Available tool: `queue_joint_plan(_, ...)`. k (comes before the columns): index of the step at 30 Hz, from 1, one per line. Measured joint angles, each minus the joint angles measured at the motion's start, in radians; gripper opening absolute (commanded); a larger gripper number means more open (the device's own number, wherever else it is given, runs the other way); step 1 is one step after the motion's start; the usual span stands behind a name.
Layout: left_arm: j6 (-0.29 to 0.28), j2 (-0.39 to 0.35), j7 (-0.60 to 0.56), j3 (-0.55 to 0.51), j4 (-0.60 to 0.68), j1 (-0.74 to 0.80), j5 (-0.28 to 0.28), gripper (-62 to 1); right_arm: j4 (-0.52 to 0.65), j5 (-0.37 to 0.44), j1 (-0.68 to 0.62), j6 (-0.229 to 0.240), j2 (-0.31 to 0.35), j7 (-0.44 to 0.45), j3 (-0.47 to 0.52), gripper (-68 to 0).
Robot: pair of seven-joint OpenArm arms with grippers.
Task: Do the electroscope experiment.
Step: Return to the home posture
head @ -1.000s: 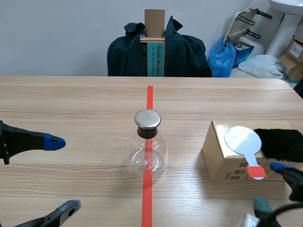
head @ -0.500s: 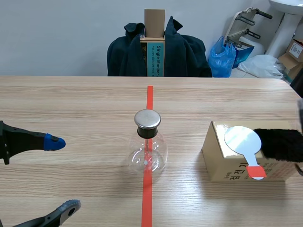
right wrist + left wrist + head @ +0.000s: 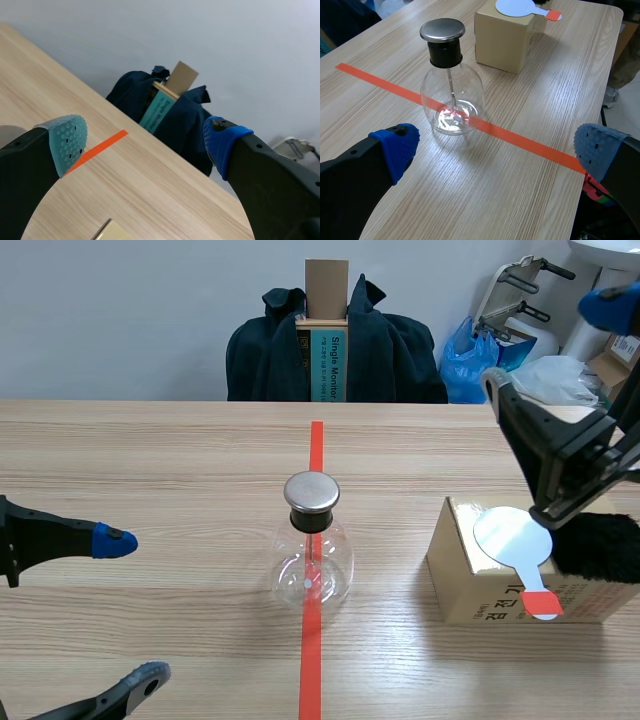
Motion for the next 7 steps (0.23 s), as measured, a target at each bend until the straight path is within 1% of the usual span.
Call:
queue_joint_plan(1, 0.0, 0.0, 0.0, 0.0, 0.0, 0.0, 0.0, 1.4, -0.001, -0.003, -0.001, 0.007, 0.0, -0.006, -0.011, -19.9)
queue_joint_plan(4, 0.0, 0.0, 0.0, 0.0, 0.0, 0.0, 0.0, 1.4, -0.005, -0.003, -0.007, 0.009, 0.0, -0.053, -0.056, -19.9)
queue_joint_plan(7, 0.0, 0.0, 0.0, 0.0, 0.0, 0.0, 0.0, 1.4, -0.005, -0.018, -0.017, 0.01, 0.0, -0.067, -0.086, -20.0)
